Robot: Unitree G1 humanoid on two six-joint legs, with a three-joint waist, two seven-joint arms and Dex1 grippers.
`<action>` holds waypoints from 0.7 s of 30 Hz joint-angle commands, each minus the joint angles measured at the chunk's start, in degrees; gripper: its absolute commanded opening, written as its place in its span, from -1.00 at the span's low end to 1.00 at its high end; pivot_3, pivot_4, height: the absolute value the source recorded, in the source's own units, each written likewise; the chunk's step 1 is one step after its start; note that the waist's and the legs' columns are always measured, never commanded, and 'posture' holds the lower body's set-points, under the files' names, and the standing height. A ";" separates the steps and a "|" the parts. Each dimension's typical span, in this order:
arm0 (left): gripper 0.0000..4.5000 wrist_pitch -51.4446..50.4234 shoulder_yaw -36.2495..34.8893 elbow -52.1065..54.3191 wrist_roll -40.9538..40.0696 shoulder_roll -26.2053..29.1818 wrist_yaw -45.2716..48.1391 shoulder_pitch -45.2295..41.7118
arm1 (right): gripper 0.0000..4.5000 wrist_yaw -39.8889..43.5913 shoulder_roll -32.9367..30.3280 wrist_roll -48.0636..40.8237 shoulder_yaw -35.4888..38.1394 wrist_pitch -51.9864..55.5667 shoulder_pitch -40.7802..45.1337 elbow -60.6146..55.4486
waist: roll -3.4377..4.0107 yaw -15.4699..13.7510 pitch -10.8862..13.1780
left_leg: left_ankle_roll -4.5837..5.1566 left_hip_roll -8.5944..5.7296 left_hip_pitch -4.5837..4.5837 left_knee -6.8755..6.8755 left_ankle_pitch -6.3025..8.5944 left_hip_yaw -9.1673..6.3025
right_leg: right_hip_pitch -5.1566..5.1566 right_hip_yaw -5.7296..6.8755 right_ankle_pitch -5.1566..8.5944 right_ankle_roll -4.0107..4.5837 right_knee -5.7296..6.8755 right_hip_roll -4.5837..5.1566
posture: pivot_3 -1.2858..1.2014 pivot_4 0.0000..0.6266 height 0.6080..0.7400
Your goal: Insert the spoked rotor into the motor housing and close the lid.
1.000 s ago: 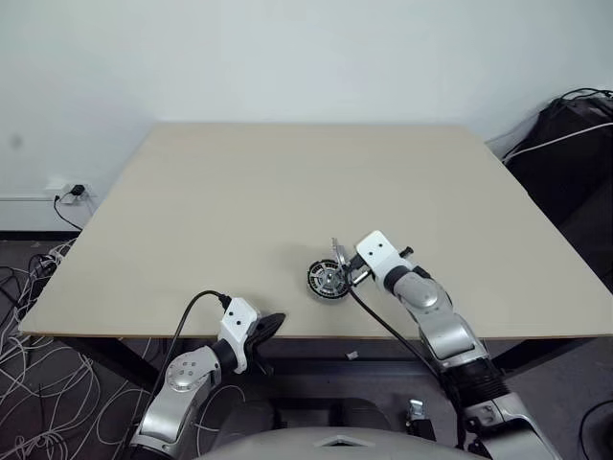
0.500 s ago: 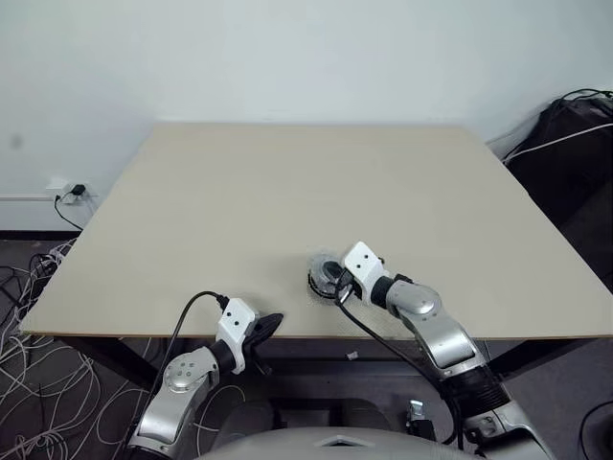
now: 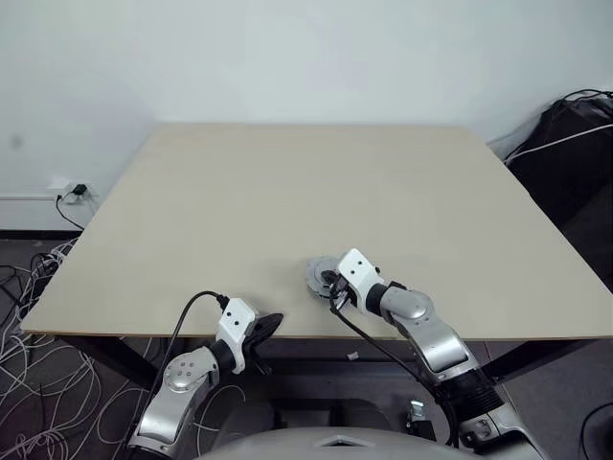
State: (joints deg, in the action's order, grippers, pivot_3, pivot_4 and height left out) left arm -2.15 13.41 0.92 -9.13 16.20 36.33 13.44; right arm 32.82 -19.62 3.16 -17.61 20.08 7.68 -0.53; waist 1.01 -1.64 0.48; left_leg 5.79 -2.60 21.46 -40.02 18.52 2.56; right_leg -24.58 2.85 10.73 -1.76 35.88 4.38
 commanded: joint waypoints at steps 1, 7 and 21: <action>-1.00 0.73 -0.48 2.58 -0.20 0.23 -0.06 -0.31 | -0.99 1.36 -2.00 1.54 -1.48 2.16 -1.26 0.57 | -0.01 -0.06 -0.13 | 0.01 0.00 -0.04 0.00 0.00 0.00 | 0.03 0.00 0.00 0.00 0.00 0.01 | 0.03 -1.00 1.00; -1.00 0.43 -0.51 2.89 -0.24 0.26 -0.12 -0.14 | -0.99 3.92 -2.23 -4.12 3.02 -0.33 -0.93 -5.84 | -0.05 -0.19 -0.12 | 0.00 0.00 -0.10 0.00 0.00 0.00 | 0.08 0.00 0.00 -0.01 0.01 0.02 | 0.03 -1.00 1.00; -1.00 -0.04 -0.53 3.84 -0.23 0.02 -0.65 -0.10 | 0.72 13.28 -5.53 -4.91 2.45 -13.60 8.14 7.50 | -0.05 -0.19 -0.01 | 0.02 0.00 -0.02 0.00 0.01 0.00 | 0.03 0.00 0.00 0.00 -0.02 0.01 | 0.03 -1.00 1.00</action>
State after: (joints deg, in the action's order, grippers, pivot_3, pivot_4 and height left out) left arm -2.35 13.30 1.67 -9.13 16.16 36.11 13.75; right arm 44.20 -24.61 -1.00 -15.50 8.80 13.52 5.96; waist 0.96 -1.83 0.47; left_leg 5.81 -2.61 21.46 -40.02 18.52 2.56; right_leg -24.56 2.84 10.73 -1.76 35.85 4.40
